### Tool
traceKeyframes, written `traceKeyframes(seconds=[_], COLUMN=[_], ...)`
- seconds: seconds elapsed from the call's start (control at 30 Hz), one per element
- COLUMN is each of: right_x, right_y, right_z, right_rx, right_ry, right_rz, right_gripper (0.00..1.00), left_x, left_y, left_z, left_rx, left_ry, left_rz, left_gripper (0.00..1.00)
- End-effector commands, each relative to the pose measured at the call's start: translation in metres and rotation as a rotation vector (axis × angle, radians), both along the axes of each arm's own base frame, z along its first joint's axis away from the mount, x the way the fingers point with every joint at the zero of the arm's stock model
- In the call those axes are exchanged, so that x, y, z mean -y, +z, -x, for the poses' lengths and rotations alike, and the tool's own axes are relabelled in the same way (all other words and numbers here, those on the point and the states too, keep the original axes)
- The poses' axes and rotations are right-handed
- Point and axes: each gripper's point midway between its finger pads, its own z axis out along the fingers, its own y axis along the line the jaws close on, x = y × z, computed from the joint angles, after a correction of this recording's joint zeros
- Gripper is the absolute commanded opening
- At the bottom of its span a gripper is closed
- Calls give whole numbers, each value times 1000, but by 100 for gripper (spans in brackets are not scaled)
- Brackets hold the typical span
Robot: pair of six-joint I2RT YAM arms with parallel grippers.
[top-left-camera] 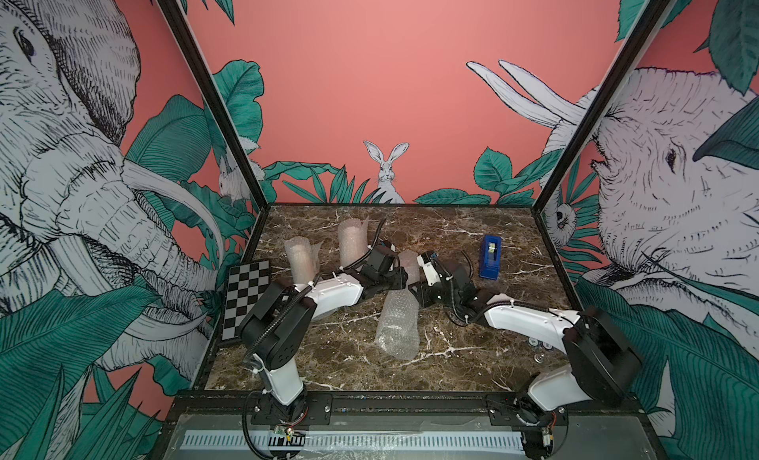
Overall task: Wrap vases in bubble wrap
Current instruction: Wrap the vase in bubble wrap, then tear off the tape using the Tape Cutter.
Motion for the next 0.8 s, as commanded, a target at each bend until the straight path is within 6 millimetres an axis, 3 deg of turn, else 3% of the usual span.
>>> traceKeyframes(seconds=[0.0,0.23,0.43,0.53,0.77], right_x=[18,120,201,231,273], right_y=[14,32,17,8,10], right_z=[2,-30,-63,-79,-107], right_rx=[-16,-119,-284,-316,-294], right_ry=[-47,-297,-453,-511,-562], right_rz=[-39,-78,-209,-240,-268], right_gripper=[33,39,37,32,31], left_x=[-5,-4,-1,-1,0], left_y=[-13,-11,-14,-15,-16], left_z=[6,7,7,8,9], left_rx=[-39,-41,-53,-56,-60], left_ry=[1,-7,-9,-9,-14], left_rz=[-43,-39,-29,-28,-25], left_gripper=[51,50,50,49,49])
